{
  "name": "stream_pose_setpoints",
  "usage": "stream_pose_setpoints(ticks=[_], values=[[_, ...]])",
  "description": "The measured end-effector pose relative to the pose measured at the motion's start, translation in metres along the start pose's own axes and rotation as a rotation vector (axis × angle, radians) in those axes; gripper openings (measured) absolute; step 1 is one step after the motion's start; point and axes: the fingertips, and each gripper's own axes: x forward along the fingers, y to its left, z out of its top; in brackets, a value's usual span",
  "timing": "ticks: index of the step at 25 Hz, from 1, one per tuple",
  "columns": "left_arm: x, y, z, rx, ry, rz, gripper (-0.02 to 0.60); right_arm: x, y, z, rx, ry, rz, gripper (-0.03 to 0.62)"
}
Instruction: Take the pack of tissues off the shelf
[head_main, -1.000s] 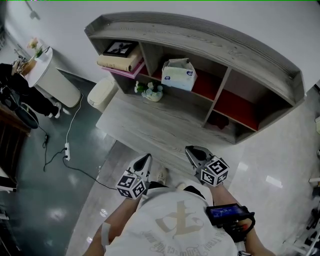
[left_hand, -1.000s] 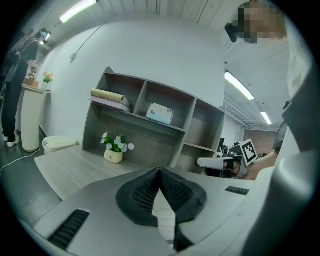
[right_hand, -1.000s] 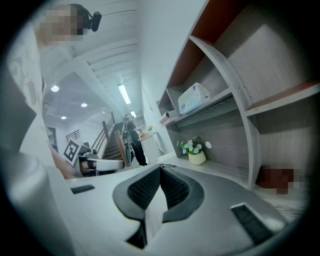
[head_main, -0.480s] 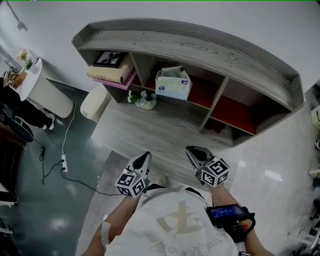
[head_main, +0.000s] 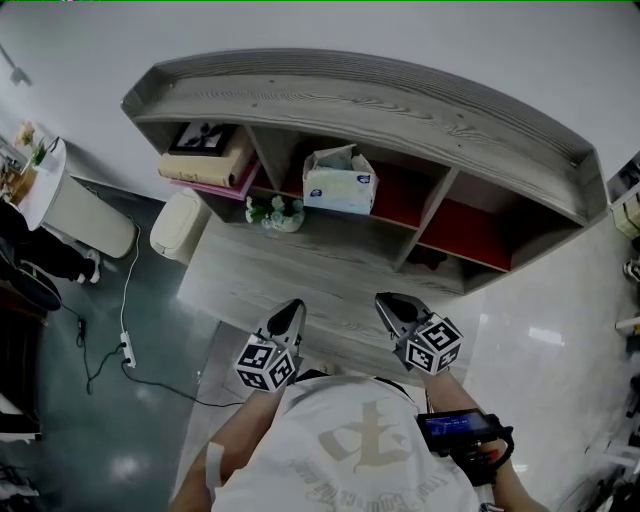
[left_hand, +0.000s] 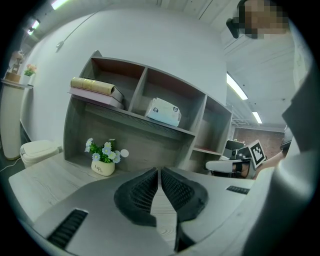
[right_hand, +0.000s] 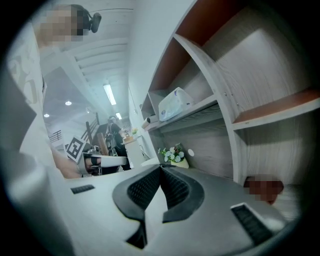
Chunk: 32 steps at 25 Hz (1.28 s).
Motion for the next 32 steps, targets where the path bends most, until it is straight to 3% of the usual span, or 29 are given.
stream_pose_setpoints(ticks=[4,10,18,20,32], values=[[0.012,0.004,0.011,0.015,-0.001,-0.028,0.035,0.003,-0.006,0.004,0.005,-0.011,-0.031,0.005],[0.033,0.006,0.032,0.035,-0.002,-0.087,0.104,0.010,-0.015,0.012,0.004,-0.029,-0.073,0.005],[0.054,0.016,0.081,0.092,-0.038,-0.123,0.135,0.020,-0.023,0.019,0.013,-0.044,-0.121,0.005],[0.058,0.020,0.093,0.109,-0.043,-0.118,0.186,0.023,-0.025,0.020,0.016,-0.046,-0.131,0.005],[0.085,0.028,0.152,0.175,-0.082,-0.140,0.186,0.033,-0.030,0.020,0.024,-0.042,-0.171,0.005]])
